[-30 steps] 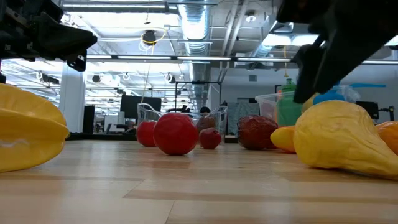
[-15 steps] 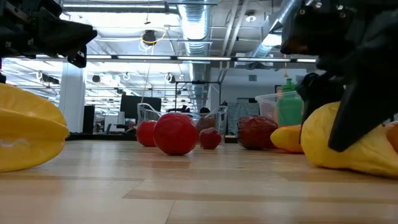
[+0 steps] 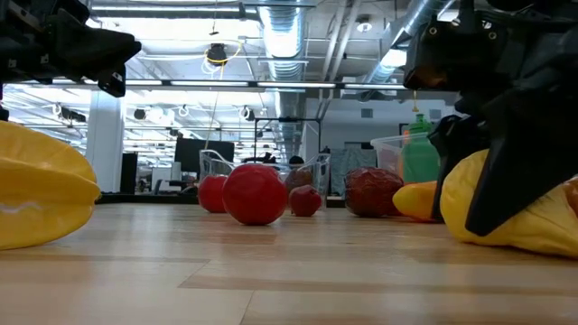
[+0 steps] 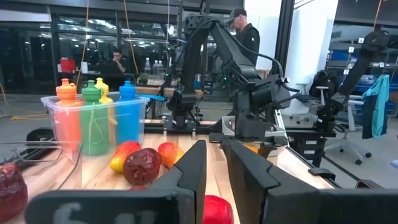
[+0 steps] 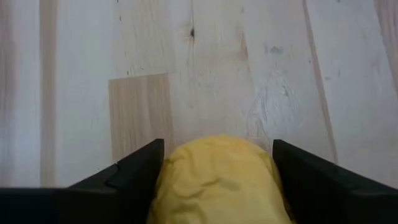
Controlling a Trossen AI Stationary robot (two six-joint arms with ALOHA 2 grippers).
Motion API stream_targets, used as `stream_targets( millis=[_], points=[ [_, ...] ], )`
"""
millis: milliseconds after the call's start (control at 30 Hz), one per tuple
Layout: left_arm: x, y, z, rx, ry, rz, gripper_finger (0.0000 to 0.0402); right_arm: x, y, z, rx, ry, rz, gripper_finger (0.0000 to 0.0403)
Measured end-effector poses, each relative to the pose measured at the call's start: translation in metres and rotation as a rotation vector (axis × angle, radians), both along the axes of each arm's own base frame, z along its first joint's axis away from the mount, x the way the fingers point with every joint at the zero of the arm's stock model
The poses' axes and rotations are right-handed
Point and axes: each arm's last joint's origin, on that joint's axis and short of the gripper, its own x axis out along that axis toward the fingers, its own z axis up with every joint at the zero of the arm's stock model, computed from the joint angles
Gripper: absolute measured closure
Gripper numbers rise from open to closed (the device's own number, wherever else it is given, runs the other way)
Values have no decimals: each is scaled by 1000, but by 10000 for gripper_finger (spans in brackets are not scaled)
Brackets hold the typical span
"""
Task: Pick & Place Food Item
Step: Put the yellow pear into the transparent bin
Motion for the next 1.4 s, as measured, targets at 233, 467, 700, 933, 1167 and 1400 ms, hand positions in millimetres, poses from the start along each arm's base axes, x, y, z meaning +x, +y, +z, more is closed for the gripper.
stream_targets(
  millis=[233, 467, 700, 933, 1167, 1400],
  points=[
    [0, 0, 0, 0, 0, 0, 348, 2, 0, 5, -29, -36, 10, 130],
    [0, 0, 0, 0, -4, 0, 348, 9, 0, 50, -44, -241, 93, 132],
    [0, 0, 1, 0, -6, 0, 348, 3, 0, 119, -47, -605, 175, 132],
    [0, 0, 1, 0, -6, 0, 348, -16, 9, 187, -82, -1035, 323, 132],
    [0, 0, 1, 0, -6, 0, 348, -33, 18, 219, -161, -1303, 440, 132],
    [0, 0, 1, 0, -6, 0, 348, -16, -2, 212, -304, -1227, 204, 132]
  ],
)
